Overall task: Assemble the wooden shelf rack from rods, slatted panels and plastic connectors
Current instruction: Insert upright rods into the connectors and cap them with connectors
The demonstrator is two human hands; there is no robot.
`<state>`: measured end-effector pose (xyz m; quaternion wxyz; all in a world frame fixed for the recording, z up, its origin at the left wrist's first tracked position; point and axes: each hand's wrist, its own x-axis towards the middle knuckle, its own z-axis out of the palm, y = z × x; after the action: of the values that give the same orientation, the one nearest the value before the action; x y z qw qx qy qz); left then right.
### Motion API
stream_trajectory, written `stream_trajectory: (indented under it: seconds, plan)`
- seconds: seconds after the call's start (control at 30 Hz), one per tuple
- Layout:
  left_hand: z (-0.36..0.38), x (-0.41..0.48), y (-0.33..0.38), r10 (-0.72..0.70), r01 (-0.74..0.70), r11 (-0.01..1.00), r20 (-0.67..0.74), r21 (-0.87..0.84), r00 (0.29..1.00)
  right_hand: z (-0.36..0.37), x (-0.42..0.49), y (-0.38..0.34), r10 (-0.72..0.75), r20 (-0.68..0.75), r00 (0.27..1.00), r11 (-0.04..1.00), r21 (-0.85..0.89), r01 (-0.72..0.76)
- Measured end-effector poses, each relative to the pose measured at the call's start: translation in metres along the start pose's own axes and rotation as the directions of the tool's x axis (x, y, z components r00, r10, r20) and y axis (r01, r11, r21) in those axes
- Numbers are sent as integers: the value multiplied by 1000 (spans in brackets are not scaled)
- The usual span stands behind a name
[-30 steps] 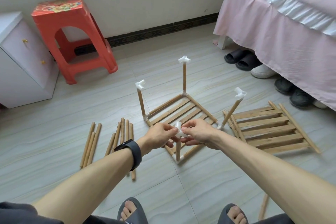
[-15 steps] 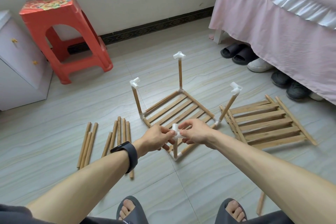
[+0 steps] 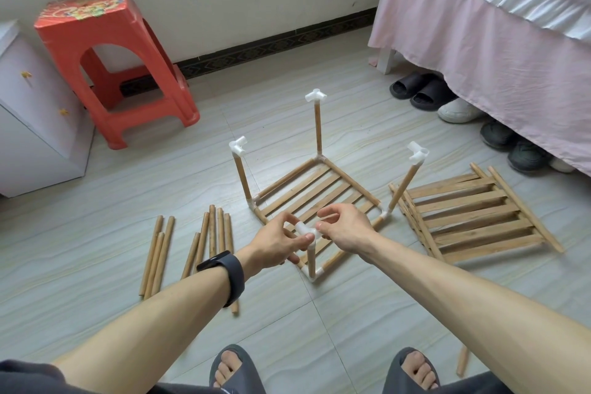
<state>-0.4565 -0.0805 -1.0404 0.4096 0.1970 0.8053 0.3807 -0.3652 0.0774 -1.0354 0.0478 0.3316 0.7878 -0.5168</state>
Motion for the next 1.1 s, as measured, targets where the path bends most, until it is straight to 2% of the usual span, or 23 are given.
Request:
stream_trajectory:
  seconds: [0.13, 0.27, 0.57, 0.73, 0.9, 1.1]
  plan:
    - [2, 1, -2, 2, -2, 999, 12, 37, 1000, 4, 0, 4, 10, -29, 1000, 1000, 2, -10]
    - [0, 1, -2, 12, -13, 997, 21, 76, 1000, 5, -2, 9, 51, 24, 998, 997, 55, -52]
    - [0, -2, -10, 4, -4, 1000, 18, -5, 1000, -5, 1, 23, 67, 193, 979, 977, 184, -103]
    - [1, -1, -8, 16, -16, 996, 4, -89, 1000, -2, 2, 23, 47, 190, 981, 971, 221, -89]
    - [6, -3, -4, 16, -12, 999, 105, -34, 994, -6, -9, 29, 95, 239, 966, 952, 263, -158]
    - [16, 1, 1, 4, -3, 1000, 100, -6, 995, -7, -17, 32, 155, 225, 962, 886, 399, -236]
